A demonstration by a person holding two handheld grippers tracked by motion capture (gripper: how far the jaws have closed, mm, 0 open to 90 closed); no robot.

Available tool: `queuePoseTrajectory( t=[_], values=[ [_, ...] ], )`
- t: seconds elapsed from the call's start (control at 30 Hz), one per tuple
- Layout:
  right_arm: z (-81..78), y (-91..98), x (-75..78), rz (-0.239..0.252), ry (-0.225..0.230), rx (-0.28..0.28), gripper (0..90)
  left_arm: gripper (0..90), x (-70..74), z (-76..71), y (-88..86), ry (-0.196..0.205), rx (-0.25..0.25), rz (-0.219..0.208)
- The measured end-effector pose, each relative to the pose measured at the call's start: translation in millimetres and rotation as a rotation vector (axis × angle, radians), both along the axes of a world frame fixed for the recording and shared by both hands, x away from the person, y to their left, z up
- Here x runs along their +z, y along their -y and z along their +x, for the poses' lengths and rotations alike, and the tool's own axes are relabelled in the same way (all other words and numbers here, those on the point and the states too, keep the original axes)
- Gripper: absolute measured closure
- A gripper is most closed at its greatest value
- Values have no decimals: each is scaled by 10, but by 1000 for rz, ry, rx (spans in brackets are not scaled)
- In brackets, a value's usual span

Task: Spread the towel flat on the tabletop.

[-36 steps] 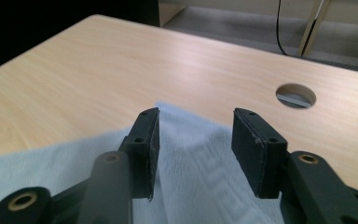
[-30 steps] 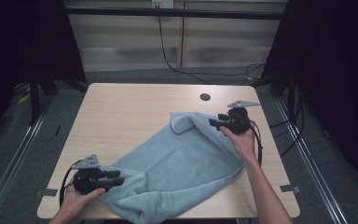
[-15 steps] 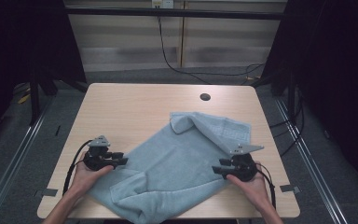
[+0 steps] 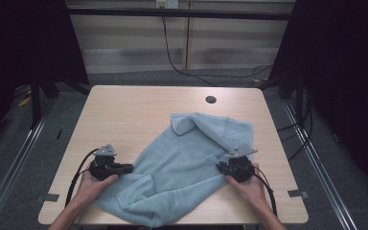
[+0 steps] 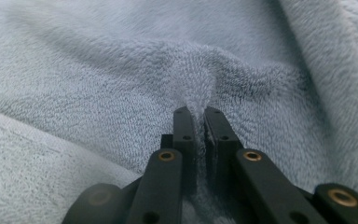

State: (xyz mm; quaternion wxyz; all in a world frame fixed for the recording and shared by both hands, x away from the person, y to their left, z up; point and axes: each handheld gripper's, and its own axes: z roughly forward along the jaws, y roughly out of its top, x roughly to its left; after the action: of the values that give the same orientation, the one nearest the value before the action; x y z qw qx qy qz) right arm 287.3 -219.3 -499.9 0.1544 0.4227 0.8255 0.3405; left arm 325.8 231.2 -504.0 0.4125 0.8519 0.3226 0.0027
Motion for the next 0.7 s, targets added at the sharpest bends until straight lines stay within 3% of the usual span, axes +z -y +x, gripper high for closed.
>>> queuePoseTrajectory(
  t=[0.1, 0.3, 0.47, 0.57, 0.63, 0.7],
  values=[
    [268, 35, -1, -6, -4, -36, 858, 844, 6, -14, 48, -38, -19, -17],
    [763, 197, -16, -7, -9, -123, 858, 851, 85, -121, 215, -40, -86, -67],
    [1039, 157, -34, 0, 7, -159, 848, 825, 67, -143, 384, -26, -108, -30],
    [1022, 77, 16, 9, 18, -162, 727, 739, 102, -172, 313, -15, -85, -44],
    [893, 17, 132, 12, 47, -134, 635, 704, 151, -214, 221, -5, -77, -77],
    [699, -40, 279, 71, 76, -78, 622, 693, 195, -257, 151, 5, -84, -106]
  ],
)
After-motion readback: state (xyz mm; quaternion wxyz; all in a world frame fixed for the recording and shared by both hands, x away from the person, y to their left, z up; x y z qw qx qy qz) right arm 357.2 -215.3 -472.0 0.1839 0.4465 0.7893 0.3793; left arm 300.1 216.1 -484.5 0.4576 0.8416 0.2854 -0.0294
